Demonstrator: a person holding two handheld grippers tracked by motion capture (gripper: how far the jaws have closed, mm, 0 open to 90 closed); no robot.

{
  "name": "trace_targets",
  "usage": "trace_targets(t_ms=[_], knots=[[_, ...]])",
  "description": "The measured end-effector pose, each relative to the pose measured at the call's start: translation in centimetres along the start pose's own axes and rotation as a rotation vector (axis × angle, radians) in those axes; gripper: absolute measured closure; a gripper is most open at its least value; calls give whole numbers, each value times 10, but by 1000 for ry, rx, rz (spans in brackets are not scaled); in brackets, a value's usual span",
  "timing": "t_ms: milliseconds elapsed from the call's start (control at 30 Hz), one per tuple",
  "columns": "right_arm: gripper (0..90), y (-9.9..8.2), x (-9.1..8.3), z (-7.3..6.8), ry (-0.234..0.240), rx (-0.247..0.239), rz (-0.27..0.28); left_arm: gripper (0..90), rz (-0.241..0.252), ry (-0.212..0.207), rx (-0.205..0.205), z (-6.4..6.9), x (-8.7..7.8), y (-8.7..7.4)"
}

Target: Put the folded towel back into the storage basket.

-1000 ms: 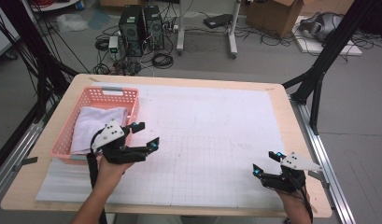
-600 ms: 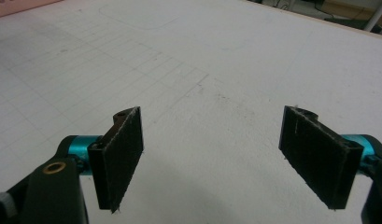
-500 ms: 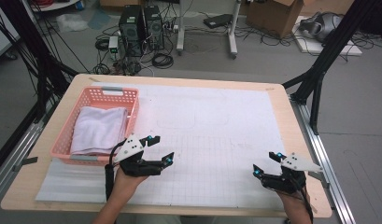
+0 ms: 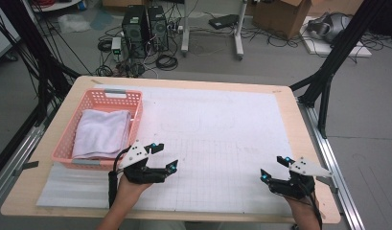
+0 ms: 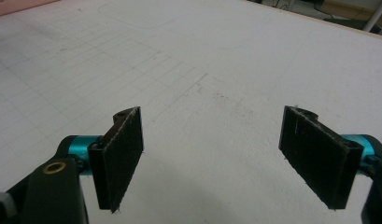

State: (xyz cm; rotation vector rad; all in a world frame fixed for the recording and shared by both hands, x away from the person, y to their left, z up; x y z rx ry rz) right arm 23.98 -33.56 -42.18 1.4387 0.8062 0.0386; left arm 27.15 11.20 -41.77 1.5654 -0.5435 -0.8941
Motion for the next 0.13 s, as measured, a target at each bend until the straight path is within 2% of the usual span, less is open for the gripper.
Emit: trace_targets(t_ms=[133], knots=[[207,0,0,0,2,0,-1,223,-3,0,-5,-1,1,-2]])
Point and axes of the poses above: each handheld gripper's, and its own axes: x roughly forward along the jaws, y roughly out of its top, z roughly to its right, the point moved 1 cm from there along x, roughly forward along the jaws, and after that the axes turned 7 degrees about x, right-handed, at the moved point
